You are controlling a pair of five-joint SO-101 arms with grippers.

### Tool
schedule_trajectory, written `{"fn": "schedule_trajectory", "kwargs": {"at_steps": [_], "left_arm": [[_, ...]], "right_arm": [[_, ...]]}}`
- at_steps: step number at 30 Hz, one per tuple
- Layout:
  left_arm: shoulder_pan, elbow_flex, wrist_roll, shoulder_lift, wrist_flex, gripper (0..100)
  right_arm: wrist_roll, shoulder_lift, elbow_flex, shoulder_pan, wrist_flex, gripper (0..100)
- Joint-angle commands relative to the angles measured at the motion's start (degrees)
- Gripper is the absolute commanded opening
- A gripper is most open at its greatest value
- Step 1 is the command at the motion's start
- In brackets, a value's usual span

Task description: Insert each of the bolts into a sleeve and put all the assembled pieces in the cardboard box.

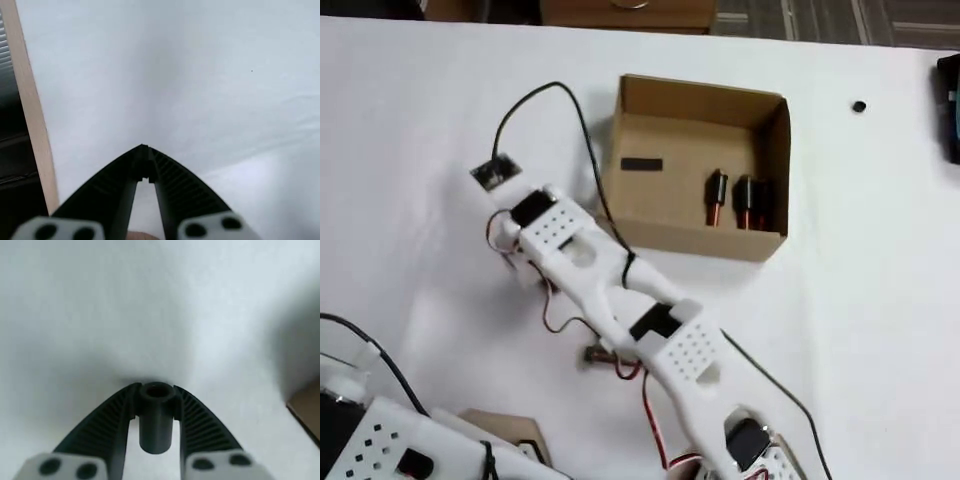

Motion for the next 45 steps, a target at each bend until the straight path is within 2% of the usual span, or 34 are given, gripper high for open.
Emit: {"fn": "schedule_trajectory", "kwargs": {"at_steps": [1,7,14,24,38,45], "left_arm": [[1.14,-0.22,0.09,-0.26,-0.62,2],[1.14,-0.31,0.09,-0.26,-0.09,2],[1.14,-0.31,0.09,-0.26,1.41,2],[1.14,-0.31,0.09,-0.26,1.41,2],[1.14,-0.31,0.00,-0.26,1.41,2],[1.14,-0.40,-0.09,-0.26,1.41,2]], "right_arm": [[0.53,-0.66,0.00,0.57,0.31,2.1],[0.44,-0.66,0.53,0.48,0.66,2.2],[0.18,-0.66,0.62,0.57,0.75,13.0],[0.09,-0.66,0.62,0.57,6.46,13.1],[0.09,3.30,0.09,-0.40,5.67,12.9],[0.09,3.47,0.18,-2.15,3.74,8.3]]}}
